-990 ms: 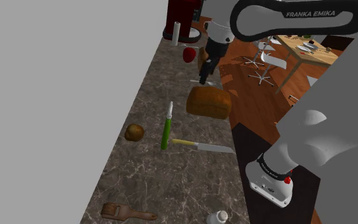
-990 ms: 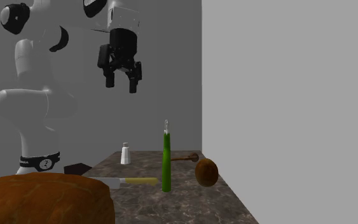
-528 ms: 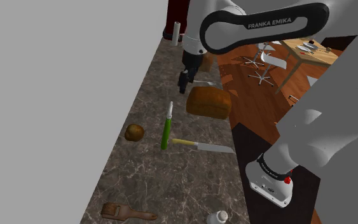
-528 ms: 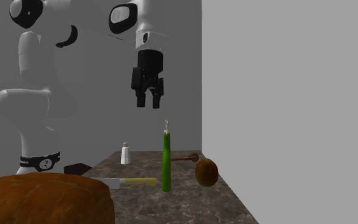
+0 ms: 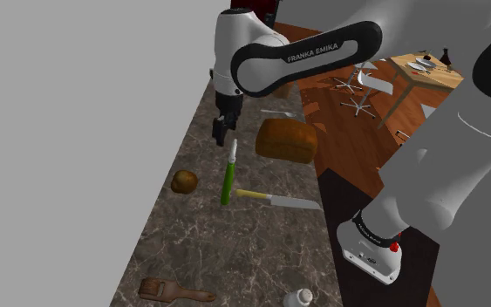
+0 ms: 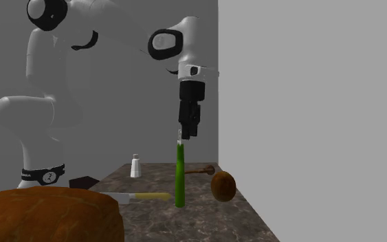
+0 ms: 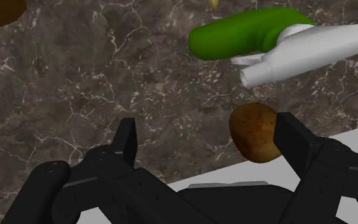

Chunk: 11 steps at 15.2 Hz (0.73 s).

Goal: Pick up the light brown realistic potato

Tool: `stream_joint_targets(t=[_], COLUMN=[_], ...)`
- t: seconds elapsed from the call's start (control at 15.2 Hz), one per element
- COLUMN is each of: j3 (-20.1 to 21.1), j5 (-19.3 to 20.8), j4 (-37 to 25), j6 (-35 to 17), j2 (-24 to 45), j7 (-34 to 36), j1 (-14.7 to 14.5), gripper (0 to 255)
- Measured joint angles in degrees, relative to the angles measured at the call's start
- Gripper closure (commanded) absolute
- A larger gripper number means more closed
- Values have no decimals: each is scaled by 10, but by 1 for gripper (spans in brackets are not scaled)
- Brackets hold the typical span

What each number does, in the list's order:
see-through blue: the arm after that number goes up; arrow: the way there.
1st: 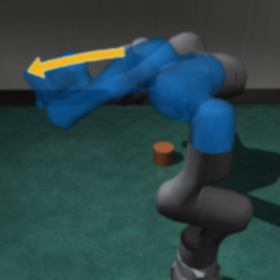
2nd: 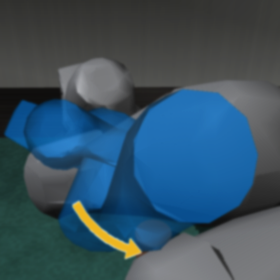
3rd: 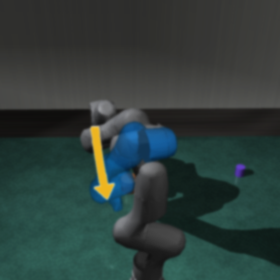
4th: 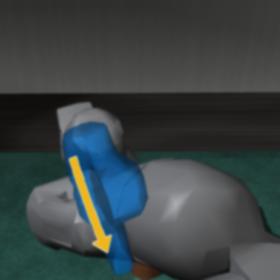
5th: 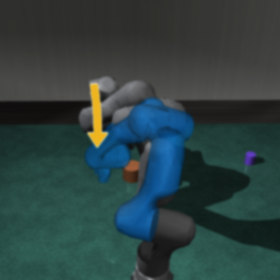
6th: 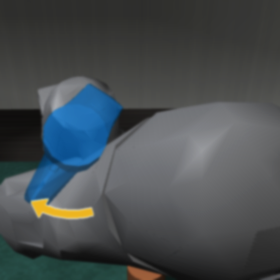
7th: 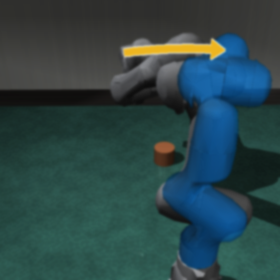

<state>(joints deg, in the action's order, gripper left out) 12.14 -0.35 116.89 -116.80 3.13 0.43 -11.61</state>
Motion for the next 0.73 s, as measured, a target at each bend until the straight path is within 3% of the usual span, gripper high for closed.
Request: stream_joint_targets(t=[0.2,0.73], j3=[10,28], j5=[5,32], j4=[-31,-188], j6=[-12,-5], j2=[51,223], j7=[7,29], j1=[-12,-58], gripper=[0,0])
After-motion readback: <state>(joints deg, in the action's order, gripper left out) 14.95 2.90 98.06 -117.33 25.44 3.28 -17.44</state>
